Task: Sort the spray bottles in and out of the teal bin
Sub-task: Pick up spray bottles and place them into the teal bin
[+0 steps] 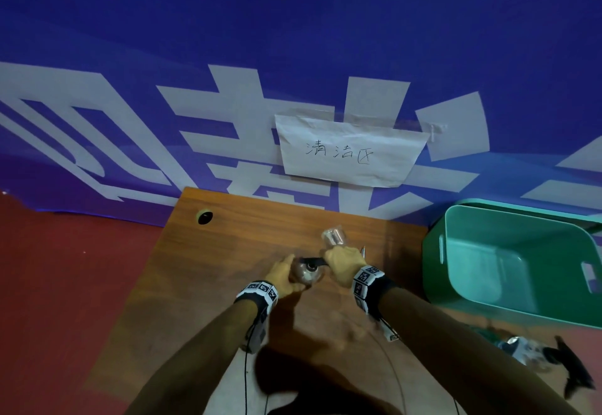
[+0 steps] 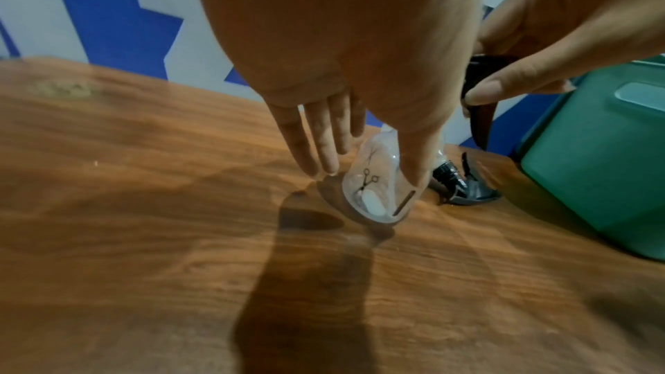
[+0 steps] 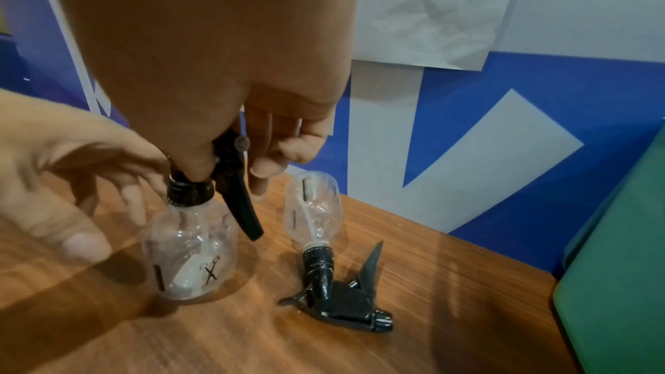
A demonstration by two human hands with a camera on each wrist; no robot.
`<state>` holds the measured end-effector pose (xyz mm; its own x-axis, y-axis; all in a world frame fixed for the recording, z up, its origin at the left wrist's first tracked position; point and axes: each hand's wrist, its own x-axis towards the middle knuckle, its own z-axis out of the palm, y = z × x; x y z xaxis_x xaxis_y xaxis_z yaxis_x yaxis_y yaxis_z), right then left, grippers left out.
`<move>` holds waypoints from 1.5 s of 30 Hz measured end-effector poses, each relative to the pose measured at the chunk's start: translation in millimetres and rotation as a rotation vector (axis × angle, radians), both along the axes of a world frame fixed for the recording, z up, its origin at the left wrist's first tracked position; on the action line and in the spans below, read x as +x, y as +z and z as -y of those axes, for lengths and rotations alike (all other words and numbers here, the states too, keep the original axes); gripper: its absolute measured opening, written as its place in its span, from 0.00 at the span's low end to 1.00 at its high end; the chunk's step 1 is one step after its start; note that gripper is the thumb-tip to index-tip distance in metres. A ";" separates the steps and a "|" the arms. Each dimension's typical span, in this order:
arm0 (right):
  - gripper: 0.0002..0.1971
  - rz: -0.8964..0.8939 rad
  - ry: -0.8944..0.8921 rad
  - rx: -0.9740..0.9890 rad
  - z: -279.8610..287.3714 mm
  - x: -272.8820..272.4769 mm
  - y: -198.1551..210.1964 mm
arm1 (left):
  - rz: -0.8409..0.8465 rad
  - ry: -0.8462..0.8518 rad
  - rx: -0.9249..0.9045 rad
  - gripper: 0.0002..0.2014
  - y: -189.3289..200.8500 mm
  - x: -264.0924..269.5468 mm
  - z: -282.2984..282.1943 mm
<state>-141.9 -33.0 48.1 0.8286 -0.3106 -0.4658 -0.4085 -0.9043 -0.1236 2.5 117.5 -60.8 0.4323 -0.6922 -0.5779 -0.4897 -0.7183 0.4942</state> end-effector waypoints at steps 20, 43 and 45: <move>0.17 0.031 0.028 -0.036 -7.5 20.7 -29.4 | 0.069 -0.043 0.005 0.29 -3.0 -10.8 25.5; 0.10 0.032 -0.230 0.315 14.6 -7.9 -26.7 | 0.100 -0.163 0.034 0.24 29.7 -32.8 35.3; 0.14 0.039 -0.254 0.344 19.0 -13.4 -20.6 | 0.105 -0.237 0.093 0.25 30.0 -35.9 42.3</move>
<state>-155.3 -52.0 27.5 0.7646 -0.3390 -0.5482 -0.6023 -0.6787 -0.4203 -33.5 75.2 -30.9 0.3252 -0.7271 -0.6046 -0.6945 -0.6176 0.3691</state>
